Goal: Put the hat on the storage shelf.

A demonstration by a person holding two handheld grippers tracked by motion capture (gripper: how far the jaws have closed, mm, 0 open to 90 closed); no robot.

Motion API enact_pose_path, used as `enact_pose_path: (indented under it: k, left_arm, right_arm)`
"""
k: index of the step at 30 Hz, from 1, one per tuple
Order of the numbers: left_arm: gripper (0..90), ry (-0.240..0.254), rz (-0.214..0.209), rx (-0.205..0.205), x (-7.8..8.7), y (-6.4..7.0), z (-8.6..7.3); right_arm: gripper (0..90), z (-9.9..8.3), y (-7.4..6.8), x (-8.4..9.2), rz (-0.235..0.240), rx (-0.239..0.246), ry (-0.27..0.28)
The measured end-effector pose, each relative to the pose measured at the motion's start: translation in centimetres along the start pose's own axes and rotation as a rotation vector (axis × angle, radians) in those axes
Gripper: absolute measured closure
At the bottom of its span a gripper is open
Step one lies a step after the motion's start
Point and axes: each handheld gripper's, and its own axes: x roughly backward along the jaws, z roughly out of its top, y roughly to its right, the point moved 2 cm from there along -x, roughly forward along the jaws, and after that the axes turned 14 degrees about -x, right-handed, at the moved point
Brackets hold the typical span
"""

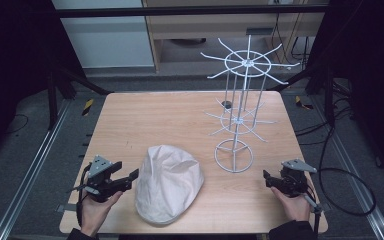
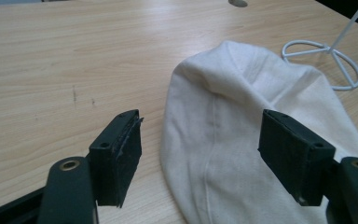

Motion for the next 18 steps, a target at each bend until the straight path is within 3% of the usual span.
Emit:
enact_pose_path:
  k: [6, 18]
  left_arm:
    - [30.1, 0.003, -0.016, -0.018, 0.1, 0.8, 0.7]
    - [30.7, -0.038, -0.045, -0.07, -0.4, 2.2, 2.4]
  right_arm:
    - [23.3, 0.1, 0.1, -0.2, -0.005, 0.003, -0.002]
    - [25.2, 0.1, 0.3, 0.0, -0.007, -0.01, 0.008]
